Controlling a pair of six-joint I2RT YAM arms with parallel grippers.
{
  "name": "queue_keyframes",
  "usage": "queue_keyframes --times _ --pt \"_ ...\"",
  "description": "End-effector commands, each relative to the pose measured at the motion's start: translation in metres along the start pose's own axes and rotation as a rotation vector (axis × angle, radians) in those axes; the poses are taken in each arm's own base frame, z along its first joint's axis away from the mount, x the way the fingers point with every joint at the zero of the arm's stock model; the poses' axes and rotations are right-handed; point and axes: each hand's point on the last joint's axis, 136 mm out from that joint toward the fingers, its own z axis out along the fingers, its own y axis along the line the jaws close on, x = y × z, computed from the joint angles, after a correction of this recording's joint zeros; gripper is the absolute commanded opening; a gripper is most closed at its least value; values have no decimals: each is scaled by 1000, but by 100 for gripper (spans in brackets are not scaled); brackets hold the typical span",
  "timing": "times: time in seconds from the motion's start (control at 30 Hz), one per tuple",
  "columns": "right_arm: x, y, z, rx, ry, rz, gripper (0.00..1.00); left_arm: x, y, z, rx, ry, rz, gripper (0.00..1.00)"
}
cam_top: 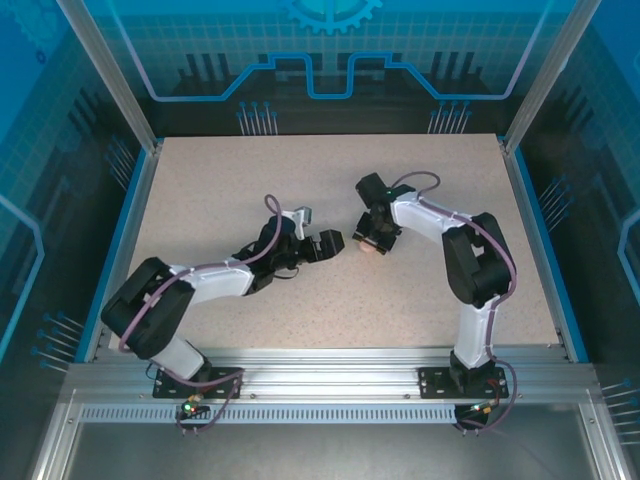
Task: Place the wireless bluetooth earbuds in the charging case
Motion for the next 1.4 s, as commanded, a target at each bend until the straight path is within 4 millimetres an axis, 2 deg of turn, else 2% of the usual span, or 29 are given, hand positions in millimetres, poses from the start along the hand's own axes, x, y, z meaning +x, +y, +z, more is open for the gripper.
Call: queue_keyframes --times 0.0,0.2,0.33,0.5,1.37 --pt "-4 17 -2 -71 42 64 44 -1 -17 12 117 -30 46 99" --pt "-10 28 -6 -117 68 108 44 8 -15 35 146 -5 54 98" --pt "-10 33 -7 -141 88 136 44 10 -8 43 150 -15 34 98" --pt "-10 38 -8 -163 101 160 44 11 -2 55 163 -30 -1 92" --pt "0 56 -23 -230 124 181 44 -5 5 86 160 -94 -37 68"
